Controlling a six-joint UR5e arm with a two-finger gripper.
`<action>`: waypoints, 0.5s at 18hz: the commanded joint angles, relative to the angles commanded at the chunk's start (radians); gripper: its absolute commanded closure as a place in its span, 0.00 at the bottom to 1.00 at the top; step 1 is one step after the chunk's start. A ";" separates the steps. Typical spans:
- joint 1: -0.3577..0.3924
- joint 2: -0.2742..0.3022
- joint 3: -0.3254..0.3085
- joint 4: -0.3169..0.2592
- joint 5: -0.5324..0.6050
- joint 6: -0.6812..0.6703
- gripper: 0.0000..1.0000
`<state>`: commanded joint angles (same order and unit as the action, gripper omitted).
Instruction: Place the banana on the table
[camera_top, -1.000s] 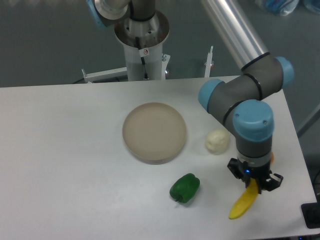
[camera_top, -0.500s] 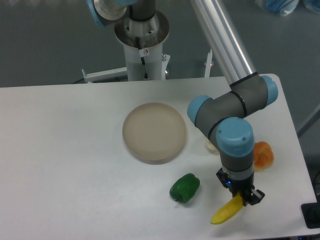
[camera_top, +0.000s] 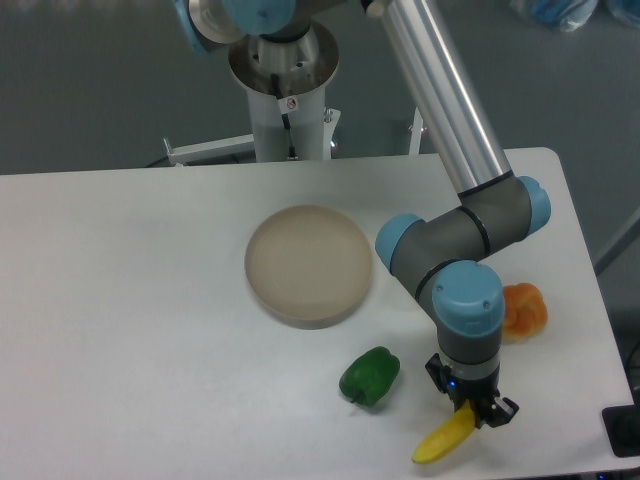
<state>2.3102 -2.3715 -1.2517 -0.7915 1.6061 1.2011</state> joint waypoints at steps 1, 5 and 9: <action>0.002 0.006 -0.005 -0.002 -0.002 0.000 0.71; 0.000 -0.002 -0.012 0.000 0.000 -0.017 0.71; -0.002 -0.006 -0.014 0.000 0.002 -0.023 0.71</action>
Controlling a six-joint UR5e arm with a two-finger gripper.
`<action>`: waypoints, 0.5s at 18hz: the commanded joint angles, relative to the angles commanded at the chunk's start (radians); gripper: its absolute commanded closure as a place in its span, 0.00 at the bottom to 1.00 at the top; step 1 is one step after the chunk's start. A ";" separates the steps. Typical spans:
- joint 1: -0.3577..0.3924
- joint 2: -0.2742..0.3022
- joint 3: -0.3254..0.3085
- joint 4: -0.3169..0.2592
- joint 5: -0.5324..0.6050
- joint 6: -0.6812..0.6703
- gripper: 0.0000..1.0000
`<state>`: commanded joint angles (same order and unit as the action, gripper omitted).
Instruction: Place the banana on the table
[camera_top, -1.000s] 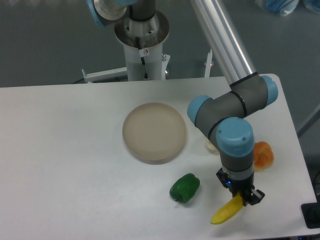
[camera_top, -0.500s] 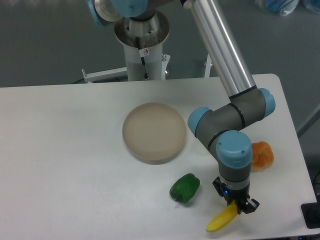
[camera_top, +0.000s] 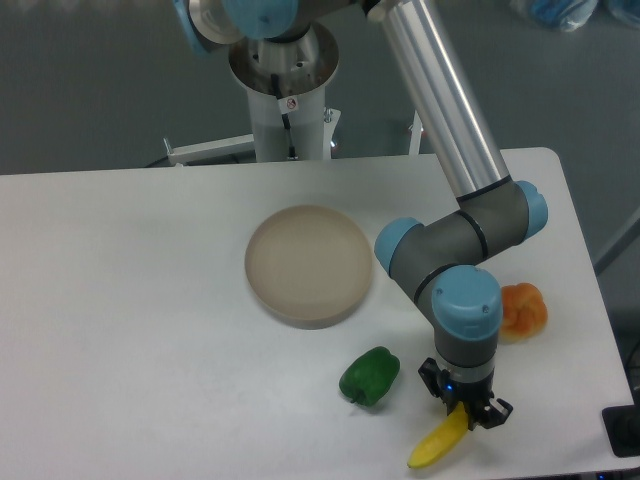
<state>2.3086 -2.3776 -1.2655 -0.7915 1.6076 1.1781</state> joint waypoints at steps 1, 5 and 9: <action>0.000 0.000 0.000 0.000 -0.002 0.000 0.71; 0.000 -0.006 0.000 0.000 0.002 0.000 0.70; 0.000 -0.012 0.002 -0.002 0.000 0.005 0.70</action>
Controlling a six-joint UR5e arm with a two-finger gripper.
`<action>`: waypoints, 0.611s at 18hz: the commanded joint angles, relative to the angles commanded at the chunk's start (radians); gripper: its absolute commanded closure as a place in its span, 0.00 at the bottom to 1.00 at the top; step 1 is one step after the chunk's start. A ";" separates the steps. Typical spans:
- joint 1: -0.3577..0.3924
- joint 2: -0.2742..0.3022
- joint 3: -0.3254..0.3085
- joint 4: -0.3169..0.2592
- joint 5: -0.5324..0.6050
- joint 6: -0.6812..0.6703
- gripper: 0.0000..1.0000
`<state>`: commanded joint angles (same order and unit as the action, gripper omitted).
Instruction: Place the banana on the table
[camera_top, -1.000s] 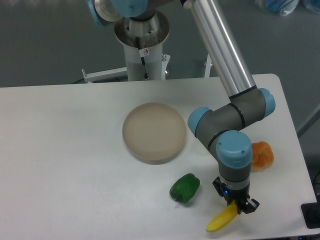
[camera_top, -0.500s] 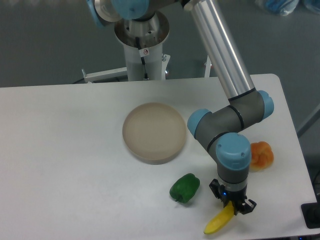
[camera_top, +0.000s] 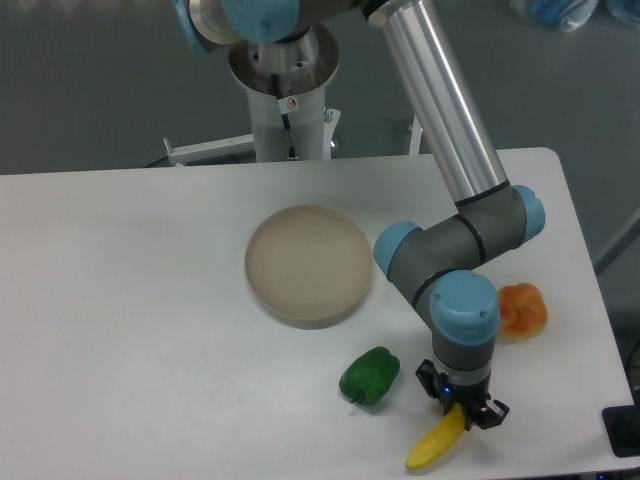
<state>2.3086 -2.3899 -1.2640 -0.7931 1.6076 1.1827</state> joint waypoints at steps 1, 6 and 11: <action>0.000 -0.002 0.000 0.000 0.000 0.000 0.70; 0.000 -0.002 0.000 0.000 0.002 0.000 0.69; 0.000 0.006 0.015 0.002 -0.002 -0.002 0.07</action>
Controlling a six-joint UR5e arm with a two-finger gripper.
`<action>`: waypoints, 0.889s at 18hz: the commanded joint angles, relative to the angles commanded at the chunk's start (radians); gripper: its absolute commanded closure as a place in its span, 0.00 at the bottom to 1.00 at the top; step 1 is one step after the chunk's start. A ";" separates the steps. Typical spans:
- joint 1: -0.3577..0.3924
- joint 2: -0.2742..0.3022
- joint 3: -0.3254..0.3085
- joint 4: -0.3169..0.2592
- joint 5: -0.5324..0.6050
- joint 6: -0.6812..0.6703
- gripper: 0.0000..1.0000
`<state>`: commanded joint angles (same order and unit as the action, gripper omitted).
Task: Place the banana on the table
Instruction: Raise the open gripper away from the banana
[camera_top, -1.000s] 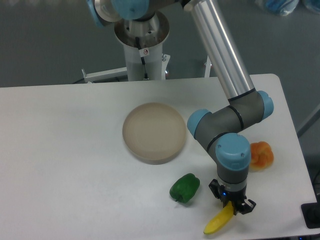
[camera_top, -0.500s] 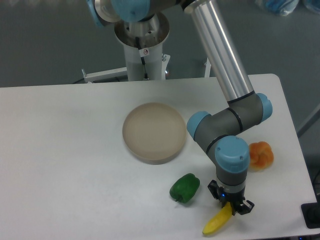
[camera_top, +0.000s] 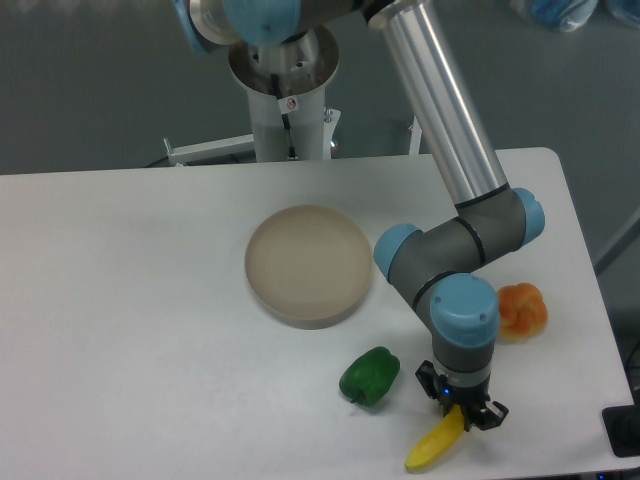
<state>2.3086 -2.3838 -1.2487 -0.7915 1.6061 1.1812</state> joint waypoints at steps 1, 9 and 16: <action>0.002 0.003 0.000 0.000 0.000 -0.002 0.02; 0.014 0.070 0.008 -0.002 0.000 0.015 0.00; 0.044 0.140 0.009 -0.009 0.008 0.017 0.00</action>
<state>2.3531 -2.2443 -1.2395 -0.8007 1.6137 1.1980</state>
